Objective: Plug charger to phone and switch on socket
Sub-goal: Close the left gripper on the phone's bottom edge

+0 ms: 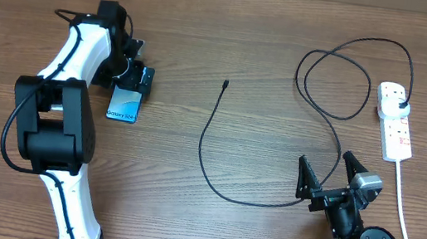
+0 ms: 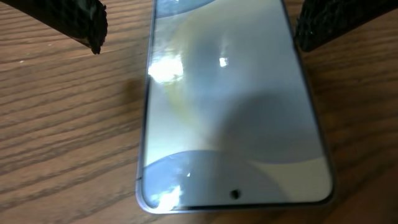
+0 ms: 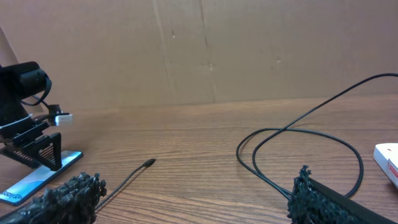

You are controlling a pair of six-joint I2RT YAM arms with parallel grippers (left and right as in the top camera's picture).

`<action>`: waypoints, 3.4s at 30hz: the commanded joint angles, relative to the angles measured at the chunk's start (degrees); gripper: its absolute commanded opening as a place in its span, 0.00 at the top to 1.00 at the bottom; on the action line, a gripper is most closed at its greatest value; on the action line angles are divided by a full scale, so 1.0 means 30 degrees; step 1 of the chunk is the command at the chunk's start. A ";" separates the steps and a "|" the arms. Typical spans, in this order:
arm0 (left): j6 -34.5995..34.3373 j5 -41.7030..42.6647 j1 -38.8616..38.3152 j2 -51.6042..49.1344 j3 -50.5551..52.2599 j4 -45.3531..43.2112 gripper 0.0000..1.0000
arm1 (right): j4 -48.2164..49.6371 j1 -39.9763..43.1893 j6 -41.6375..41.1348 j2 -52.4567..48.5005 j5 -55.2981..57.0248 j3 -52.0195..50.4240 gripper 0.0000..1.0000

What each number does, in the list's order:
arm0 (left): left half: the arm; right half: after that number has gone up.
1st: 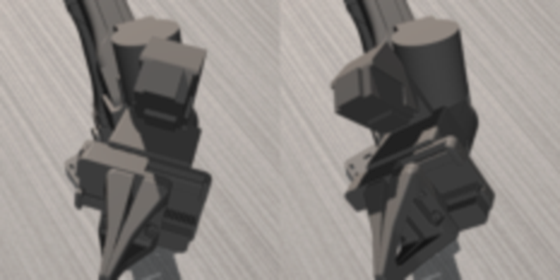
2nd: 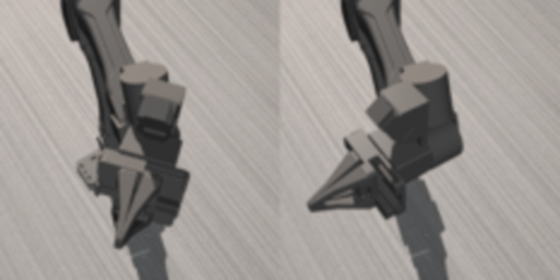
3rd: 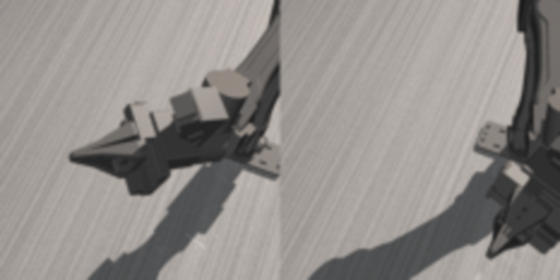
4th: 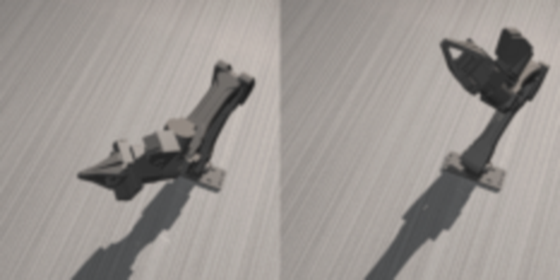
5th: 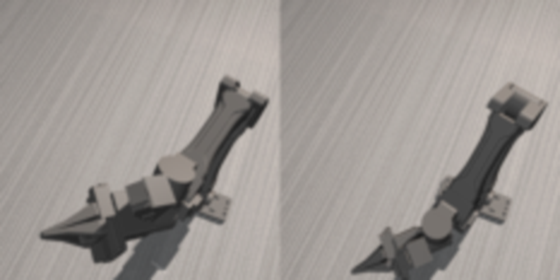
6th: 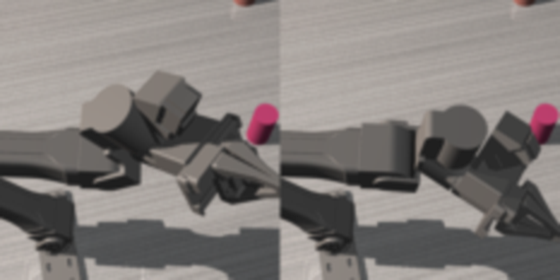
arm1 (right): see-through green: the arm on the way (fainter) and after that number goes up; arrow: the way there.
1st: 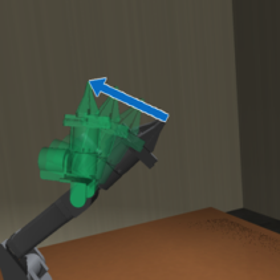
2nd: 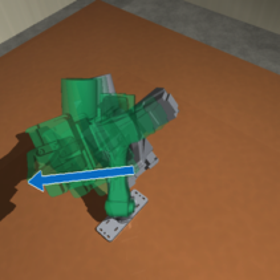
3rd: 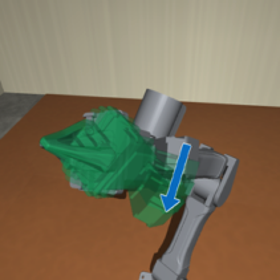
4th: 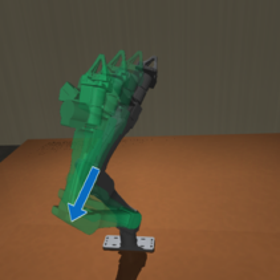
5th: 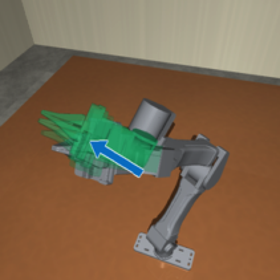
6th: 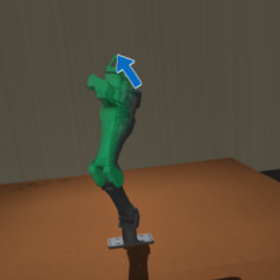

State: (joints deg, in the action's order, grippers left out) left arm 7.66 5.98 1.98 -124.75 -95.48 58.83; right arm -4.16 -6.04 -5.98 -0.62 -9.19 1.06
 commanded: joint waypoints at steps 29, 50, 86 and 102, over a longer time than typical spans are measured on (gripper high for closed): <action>-0.0998 -0.1348 -0.0299 -0.2062 0.0248 0.0029 0.02 | 0.0066 0.0000 -0.0051 0.0146 0.0036 -0.0204 0.00; -0.4422 0.1042 -0.0481 -0.2076 0.0248 0.0510 0.12 | 0.0073 0.0007 -0.0051 0.0146 0.0036 -0.0204 0.00; -0.7854 -0.0342 -0.3206 -0.2076 0.0306 -0.0437 0.06 | 0.0073 0.0007 -0.0051 0.0146 0.0036 -0.0204 0.00; -0.7759 -0.1202 -0.3330 -0.2084 0.1690 -0.1843 0.07 | 0.0073 0.0007 -0.0051 0.0146 0.0036 -0.0204 0.00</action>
State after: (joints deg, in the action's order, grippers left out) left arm -16.16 1.19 -7.70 -127.17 -95.18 55.55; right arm -4.19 -6.02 -5.98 -0.62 -9.19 1.06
